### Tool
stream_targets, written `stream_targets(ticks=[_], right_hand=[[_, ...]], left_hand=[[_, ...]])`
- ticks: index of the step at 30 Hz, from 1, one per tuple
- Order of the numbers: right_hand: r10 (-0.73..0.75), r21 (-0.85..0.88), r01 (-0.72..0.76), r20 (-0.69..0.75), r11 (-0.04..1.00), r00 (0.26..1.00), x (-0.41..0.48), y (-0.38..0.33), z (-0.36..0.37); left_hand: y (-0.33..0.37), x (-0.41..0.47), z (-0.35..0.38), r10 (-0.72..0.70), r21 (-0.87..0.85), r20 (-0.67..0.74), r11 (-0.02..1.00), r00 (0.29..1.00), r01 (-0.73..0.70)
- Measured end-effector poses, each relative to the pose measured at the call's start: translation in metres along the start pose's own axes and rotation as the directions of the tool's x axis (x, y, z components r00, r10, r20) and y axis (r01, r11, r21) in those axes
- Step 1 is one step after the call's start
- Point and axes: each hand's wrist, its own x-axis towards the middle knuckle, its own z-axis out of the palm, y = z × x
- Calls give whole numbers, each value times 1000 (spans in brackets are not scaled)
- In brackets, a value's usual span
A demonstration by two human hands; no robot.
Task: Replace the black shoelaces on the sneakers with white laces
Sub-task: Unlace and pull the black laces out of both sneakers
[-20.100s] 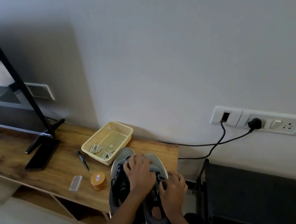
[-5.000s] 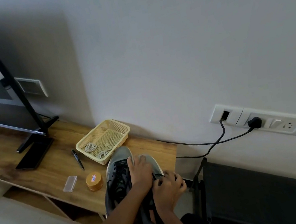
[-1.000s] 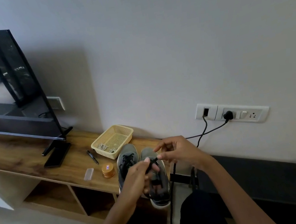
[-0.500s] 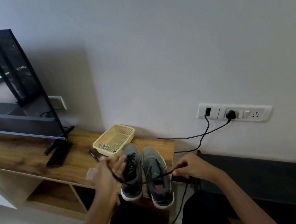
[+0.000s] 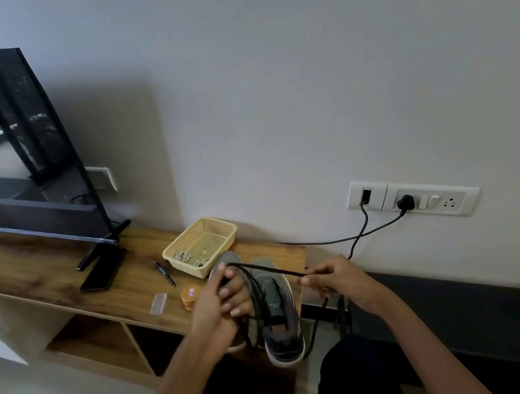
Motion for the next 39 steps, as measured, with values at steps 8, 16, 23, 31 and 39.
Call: stream_targets(ticks=[8,16,23,31,39], right_hand=[[177,-290,-174,-16,941,984,-14,29,-25],[70,-527,222,478,821,876,4,-50,34],[-73,-9,72,-69,997,995,23,-29,35],[146,540,-165,77,825,986,8,15,67],[67,-119,-84,-138,989,988,30,3,69]], left_hand=[[29,18,-41,209,-229,-433,915,877,-331],[-38,13,-10,-71,473,-126,872,990,122],[-39,-2,1,-195,447,-37,874,980,190],[-44,15,-11,132,802,-48,597,990,-41],[-61,40,-27,152,865,-2,496,988,-75]])
